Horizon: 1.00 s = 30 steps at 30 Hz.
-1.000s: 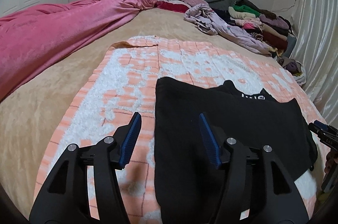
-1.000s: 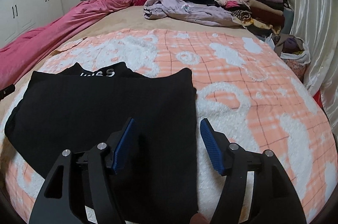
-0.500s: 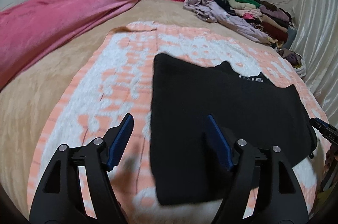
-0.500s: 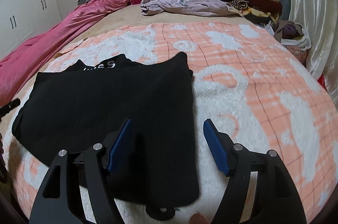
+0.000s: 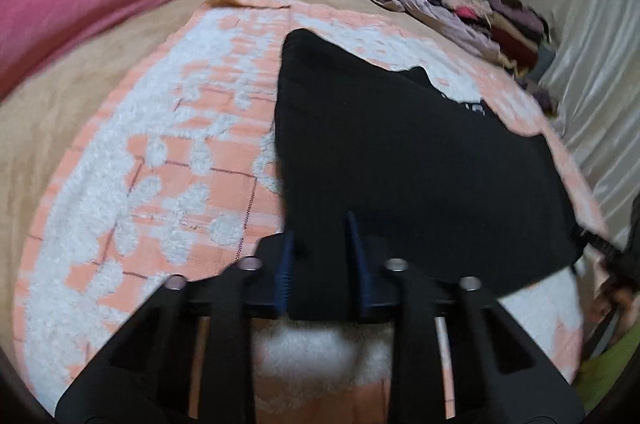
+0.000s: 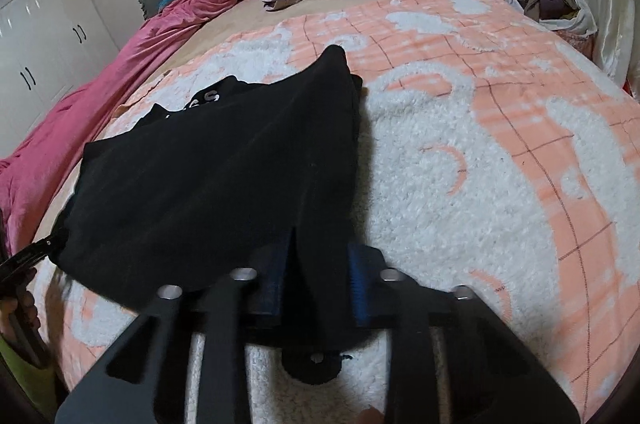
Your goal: Fold small clothes
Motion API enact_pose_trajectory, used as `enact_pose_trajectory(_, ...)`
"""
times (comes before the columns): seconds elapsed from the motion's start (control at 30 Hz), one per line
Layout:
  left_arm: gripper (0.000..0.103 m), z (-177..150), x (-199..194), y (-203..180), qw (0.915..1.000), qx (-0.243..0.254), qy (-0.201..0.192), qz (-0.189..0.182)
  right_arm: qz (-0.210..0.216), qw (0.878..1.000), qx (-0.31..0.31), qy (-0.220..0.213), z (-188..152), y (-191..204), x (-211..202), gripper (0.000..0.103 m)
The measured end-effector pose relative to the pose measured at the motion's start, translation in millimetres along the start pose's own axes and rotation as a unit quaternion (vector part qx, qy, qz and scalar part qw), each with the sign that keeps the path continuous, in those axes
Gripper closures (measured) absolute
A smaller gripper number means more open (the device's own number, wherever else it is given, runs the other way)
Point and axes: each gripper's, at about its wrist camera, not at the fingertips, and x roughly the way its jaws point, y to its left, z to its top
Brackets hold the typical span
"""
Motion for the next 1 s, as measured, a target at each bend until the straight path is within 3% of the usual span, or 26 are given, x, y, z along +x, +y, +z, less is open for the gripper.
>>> enact_pose_trajectory(0.1,0.091,-4.4,-4.5,2.3,1.0000,0.002,0.002,0.002,-0.003,1.000,0.001,-0.015,0.0,-1.6,-10.9,0.092)
enact_pose_trajectory(0.2,0.088,-5.3,-1.3,11.2,0.9999,-0.013,0.009,-0.004,-0.019,1.000,-0.004,-0.012,-6.1,-6.4,-10.0,0.091)
enact_pose_trajectory(0.3,0.077,-5.7,2.5,11.5,0.9998,-0.008,0.009,0.013,-0.027,1.000,-0.006,-0.010,-10.8,-8.9,-4.1,0.088)
enact_pose_trajectory(0.4,0.066,-3.9,-1.3,14.7,0.9996,-0.014,-0.001,0.023,-0.043,0.999,-0.007,-0.012,-10.1,-8.2,-5.7,0.076)
enact_pose_trajectory(0.5,0.066,-0.9,-15.0,13.4,0.9986,-0.008,-0.032,0.041,-0.058,0.998,-0.009,-0.018,-8.0,-7.7,-13.0,0.066)
enact_pose_trajectory(0.63,0.066,2.2,-35.7,3.7,0.9934,0.018,-0.089,0.070,-0.064,0.997,-0.009,-0.038,-6.0,-5.1,-26.7,0.065)
enact_pose_trajectory(0.77,0.066,3.8,-45.9,-11.5,0.9915,0.036,-0.116,0.048,-0.055,0.997,-0.018,-0.054,4.9,5.0,-32.6,0.063)
enact_pose_trajectory(1.0,0.061,-1.4,-28.9,-52.6,0.9892,0.102,-0.102,0.027,-0.038,0.994,-0.080,-0.065,42.2,48.2,-16.6,0.059)
